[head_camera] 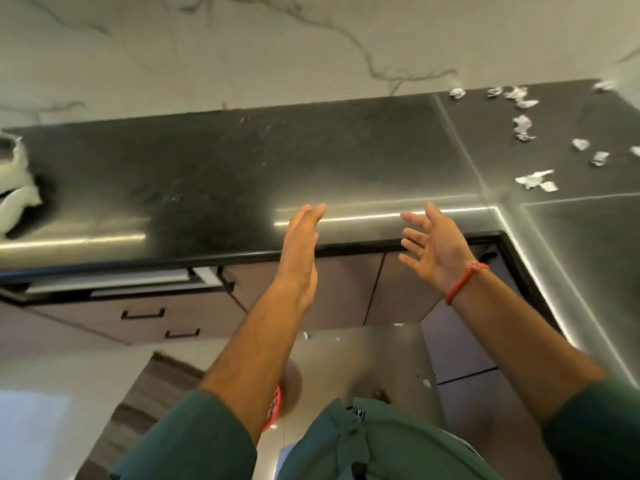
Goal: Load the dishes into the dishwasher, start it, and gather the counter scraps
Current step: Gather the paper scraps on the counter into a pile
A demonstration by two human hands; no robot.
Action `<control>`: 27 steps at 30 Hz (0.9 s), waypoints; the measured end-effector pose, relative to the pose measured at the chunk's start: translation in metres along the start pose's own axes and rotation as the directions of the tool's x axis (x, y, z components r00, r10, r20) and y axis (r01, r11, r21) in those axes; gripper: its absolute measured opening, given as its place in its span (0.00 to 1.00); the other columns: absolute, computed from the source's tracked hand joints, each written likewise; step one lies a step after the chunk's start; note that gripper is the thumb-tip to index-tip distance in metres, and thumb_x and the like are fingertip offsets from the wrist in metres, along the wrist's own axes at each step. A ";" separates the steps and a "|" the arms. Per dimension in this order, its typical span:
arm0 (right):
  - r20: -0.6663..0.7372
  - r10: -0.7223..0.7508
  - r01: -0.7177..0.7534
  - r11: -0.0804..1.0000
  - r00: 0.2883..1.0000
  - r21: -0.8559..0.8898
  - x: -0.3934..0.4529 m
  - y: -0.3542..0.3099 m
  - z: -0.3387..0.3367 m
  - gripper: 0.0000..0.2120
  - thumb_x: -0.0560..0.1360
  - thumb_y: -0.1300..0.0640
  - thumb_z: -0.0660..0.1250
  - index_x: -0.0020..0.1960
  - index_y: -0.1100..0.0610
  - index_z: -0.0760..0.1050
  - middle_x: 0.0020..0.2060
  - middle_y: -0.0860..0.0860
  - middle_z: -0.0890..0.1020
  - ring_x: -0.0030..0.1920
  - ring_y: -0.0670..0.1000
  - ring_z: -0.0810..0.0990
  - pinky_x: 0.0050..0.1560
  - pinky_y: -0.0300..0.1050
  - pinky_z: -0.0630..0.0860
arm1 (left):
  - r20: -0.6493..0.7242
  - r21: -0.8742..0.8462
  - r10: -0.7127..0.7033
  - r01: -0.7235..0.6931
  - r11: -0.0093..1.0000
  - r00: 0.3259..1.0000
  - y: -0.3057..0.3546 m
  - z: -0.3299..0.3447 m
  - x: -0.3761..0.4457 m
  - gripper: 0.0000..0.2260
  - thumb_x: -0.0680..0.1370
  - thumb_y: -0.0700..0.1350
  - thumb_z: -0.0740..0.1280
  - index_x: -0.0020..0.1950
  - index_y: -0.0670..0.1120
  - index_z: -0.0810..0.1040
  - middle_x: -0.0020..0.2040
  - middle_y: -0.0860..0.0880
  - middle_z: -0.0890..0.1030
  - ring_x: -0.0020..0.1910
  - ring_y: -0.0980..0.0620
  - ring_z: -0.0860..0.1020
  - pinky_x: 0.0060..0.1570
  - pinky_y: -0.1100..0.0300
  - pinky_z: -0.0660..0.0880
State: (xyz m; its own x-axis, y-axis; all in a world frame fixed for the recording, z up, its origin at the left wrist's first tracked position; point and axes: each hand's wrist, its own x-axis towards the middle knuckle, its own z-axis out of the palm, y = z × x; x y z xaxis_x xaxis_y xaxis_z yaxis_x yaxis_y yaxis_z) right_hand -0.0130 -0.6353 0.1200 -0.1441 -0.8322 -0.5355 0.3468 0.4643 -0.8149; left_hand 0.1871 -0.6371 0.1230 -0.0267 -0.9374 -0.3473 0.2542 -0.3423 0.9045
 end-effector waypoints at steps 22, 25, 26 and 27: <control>-0.367 -0.643 0.154 0.606 0.672 -0.781 0.015 -0.051 -0.127 0.25 0.81 0.38 0.57 0.76 0.45 0.66 0.81 0.48 0.54 0.80 0.48 0.50 0.76 0.47 0.51 | 0.582 0.292 -0.049 -0.152 0.944 0.812 0.008 0.176 0.107 0.33 0.78 0.57 0.68 0.81 0.57 0.57 0.81 0.49 0.60 0.78 0.53 0.59 0.64 0.56 0.59; -0.415 -0.638 0.085 0.603 0.648 -0.793 0.017 -0.043 -0.131 0.26 0.81 0.38 0.58 0.77 0.46 0.64 0.81 0.49 0.52 0.80 0.50 0.51 0.77 0.51 0.53 | 0.642 0.320 -0.057 -0.199 0.926 0.764 0.003 0.186 0.121 0.34 0.78 0.57 0.69 0.80 0.59 0.57 0.81 0.47 0.58 0.80 0.52 0.57 0.63 0.55 0.60; -0.425 -0.636 0.071 0.603 0.644 -0.794 0.017 -0.040 -0.133 0.27 0.81 0.38 0.58 0.77 0.46 0.64 0.81 0.50 0.52 0.80 0.51 0.51 0.78 0.53 0.54 | 0.655 0.325 -0.056 -0.214 0.921 0.753 0.000 0.190 0.126 0.34 0.78 0.56 0.69 0.80 0.60 0.57 0.81 0.47 0.57 0.80 0.52 0.56 0.63 0.55 0.60; -0.436 -0.635 0.056 0.603 0.638 -0.796 0.017 -0.038 -0.138 0.27 0.81 0.38 0.58 0.77 0.46 0.64 0.81 0.50 0.52 0.80 0.51 0.52 0.78 0.53 0.55 | 0.668 0.332 -0.063 -0.221 0.917 0.741 -0.003 0.195 0.130 0.34 0.77 0.57 0.70 0.80 0.61 0.57 0.81 0.47 0.57 0.80 0.51 0.57 0.63 0.55 0.61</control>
State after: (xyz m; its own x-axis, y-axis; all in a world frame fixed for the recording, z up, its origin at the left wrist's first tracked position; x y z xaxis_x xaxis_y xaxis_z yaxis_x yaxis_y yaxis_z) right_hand -0.1562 -0.6258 0.1115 -0.7163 -0.6933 0.0790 -0.5364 0.4747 -0.6978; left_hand -0.0057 -0.7700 0.1232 -0.6819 -0.7161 -0.1493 -0.0822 -0.1277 0.9884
